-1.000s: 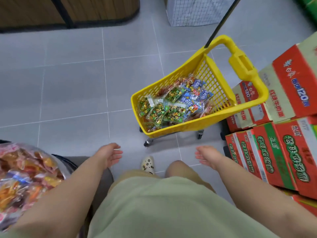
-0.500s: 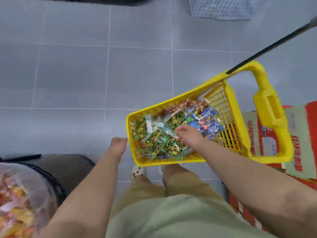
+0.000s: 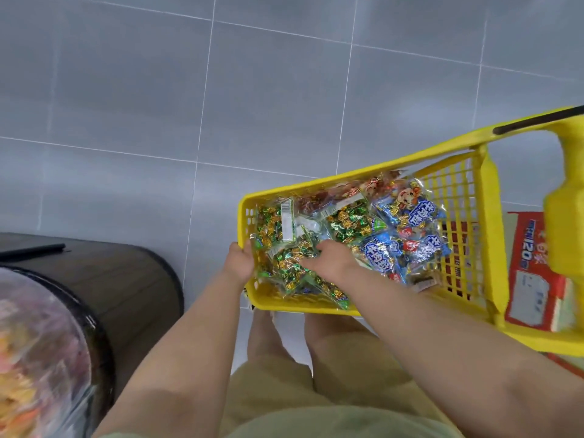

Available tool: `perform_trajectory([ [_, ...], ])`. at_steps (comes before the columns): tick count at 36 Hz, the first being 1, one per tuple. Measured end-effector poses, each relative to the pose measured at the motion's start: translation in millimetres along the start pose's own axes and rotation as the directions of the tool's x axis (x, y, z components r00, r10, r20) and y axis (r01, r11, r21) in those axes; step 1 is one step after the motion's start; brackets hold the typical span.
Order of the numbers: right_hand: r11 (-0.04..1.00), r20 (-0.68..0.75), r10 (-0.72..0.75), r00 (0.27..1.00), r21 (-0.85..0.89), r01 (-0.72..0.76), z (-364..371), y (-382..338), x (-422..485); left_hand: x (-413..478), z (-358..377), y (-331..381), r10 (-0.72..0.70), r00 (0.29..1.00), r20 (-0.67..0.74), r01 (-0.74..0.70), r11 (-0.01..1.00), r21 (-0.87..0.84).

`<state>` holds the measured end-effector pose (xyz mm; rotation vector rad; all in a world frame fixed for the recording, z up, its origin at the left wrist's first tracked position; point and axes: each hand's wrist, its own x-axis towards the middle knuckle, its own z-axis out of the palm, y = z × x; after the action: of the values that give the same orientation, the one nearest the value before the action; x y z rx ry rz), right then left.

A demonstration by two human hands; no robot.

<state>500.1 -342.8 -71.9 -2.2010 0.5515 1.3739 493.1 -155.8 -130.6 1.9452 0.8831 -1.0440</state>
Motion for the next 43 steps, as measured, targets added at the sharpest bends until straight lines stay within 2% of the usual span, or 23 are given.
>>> perform_trajectory([
  [6, 0.999, -0.030, 0.027, 0.999, 0.046, -0.026, -7.9, 4.4, -12.7, -2.4, -7.4, 2.5, -0.048, 0.997, 0.053, 0.050, 0.998, -0.030],
  [9, 0.987, -0.019, 0.044, 0.999, 0.154, -0.041, -23.8, 17.0, -29.8, -8.0, -11.1, 7.0, -0.092, 0.995, 0.049, 0.097, 0.989, -0.113],
  [11, 0.972, -0.010, 0.042, 0.999, 0.232, -0.039, -36.3, 28.4, -42.1, -16.3, -14.8, 10.9, -0.071, 0.996, -0.053, 0.062, 0.988, -0.142],
  [13, 0.897, 0.037, 0.034, 0.999, 0.439, -0.047, -46.4, 37.6, -54.7, -31.0, -21.3, 17.1, 0.007, 0.984, -0.176, -0.035, 0.987, -0.155],
  [14, 0.843, 0.067, 0.019, 0.998, 0.535, -0.052, -49.3, 40.1, -59.7, -40.0, -24.7, 20.8, 0.045, 0.987, -0.157, -0.076, 0.977, -0.197],
  [15, 0.785, 0.096, 0.001, 0.995, 0.617, -0.060, -50.6, 39.8, -65.1, -50.5, -27.3, 25.2, 0.064, 0.996, -0.058, -0.078, 0.954, -0.291],
  [16, 0.728, 0.129, -0.021, 0.991, 0.681, -0.073, -49.3, 38.7, -67.5, -63.1, -29.0, 30.5, 0.063, 0.991, 0.116, -0.011, 0.914, -0.407],
  [17, 0.673, 0.162, -0.047, 0.986, 0.734, -0.089, -47.1, 34.5, -70.6, -74.7, -30.9, 34.6, 0.073, 0.946, 0.317, 0.098, 0.866, -0.491],
  [18, 0.625, 0.194, -0.077, 0.978, 0.774, -0.104, -43.0, 29.9, -71.8, -83.9, -31.9, 36.3, 0.117, 0.871, 0.477, 0.185, 0.822, -0.539],
  [19, 0.581, 0.221, -0.107, 0.969, 0.805, -0.120, -38.7, 23.9, -73.3, -89.8, -31.9, 36.0, 0.180, 0.799, 0.574, 0.232, 0.788, -0.571],
  [20, 0.557, 0.239, -0.138, 0.961, 0.821, -0.124, -33.2, 19.4, -72.2, -94.2, -32.3, 35.1, 0.239, 0.753, 0.613, 0.260, 0.748, -0.611],
  [22, 0.554, 0.250, -0.189, 0.950, 0.825, -0.108, -25.7, 10.6, -70.1, -97.5, -35.1, 32.5, 0.287, 0.746, 0.601, 0.291, 0.671, -0.682],
  [25, 0.536, 0.181, -0.217, 0.959, 0.843, -0.038, -27.9, 3.8, -62.6, -91.1, -38.7, 27.1, 0.241, 0.822, 0.515, 0.287, 0.607, -0.741],
  [27, 0.477, 0.022, -0.129, 0.991, 0.878, 0.043, -36.1, 5.0, -50.9, -83.9, -40.8, 22.5, 0.191, 0.869, 0.457, 0.262, 0.606, -0.751],
  [28, 0.499, -0.100, -0.042, 0.994, 0.860, 0.107, -41.2, 8.2, -43.0, -80.8, -41.8, 20.5, 0.161, 0.889, 0.430, 0.247, 0.621, -0.744],
  [30, 0.697, -0.363, 0.100, 0.926, 0.690, 0.195, -50.7, 17.8, -25.0, -76.8, -43.5, 15.8, 0.095, 0.923, 0.372, 0.222, 0.658, -0.720],
  [31, 0.807, -0.463, 0.120, 0.878, 0.561, 0.185, -54.9, 24.0, -15.1, -75.8, -43.6, 13.8, 0.066, 0.937, 0.344, 0.214, 0.668, -0.712],
  [33, 0.957, -0.548, 0.090, 0.832, 0.278, 0.079, -62.2, 35.9, 1.3, -72.6, -42.9, 7.1, 0.018, 0.956, 0.292, 0.203, 0.679, -0.706],
  [35, 0.998, -0.494, 0.068, 0.867, 0.035, -0.058, -65.3, 42.6, 10.8, -71.9, -42.6, 1.0, -0.028, 0.970, 0.242, 0.194, 0.691, -0.697],
  [37, 0.985, -0.410, 0.079, 0.909, -0.107, -0.134, -64.8, 45.3, 17.0, -70.6, -41.2, -4.9, -0.052, 0.978, 0.203, 0.180, 0.707, -0.684],
  [39, 0.984, -0.368, 0.107, 0.923, -0.093, -0.151, -64.5, 45.6, 20.2, -72.3, -39.7, -7.6, -0.068, 0.984, 0.167, 0.165, 0.719, -0.675],
  [43, 0.991, -0.306, 0.128, 0.943, 0.083, -0.107, -68.4, 47.8, 22.0, -78.2, -38.2, -6.1, -0.075, 0.980, 0.183, 0.183, 0.692, -0.698],
])
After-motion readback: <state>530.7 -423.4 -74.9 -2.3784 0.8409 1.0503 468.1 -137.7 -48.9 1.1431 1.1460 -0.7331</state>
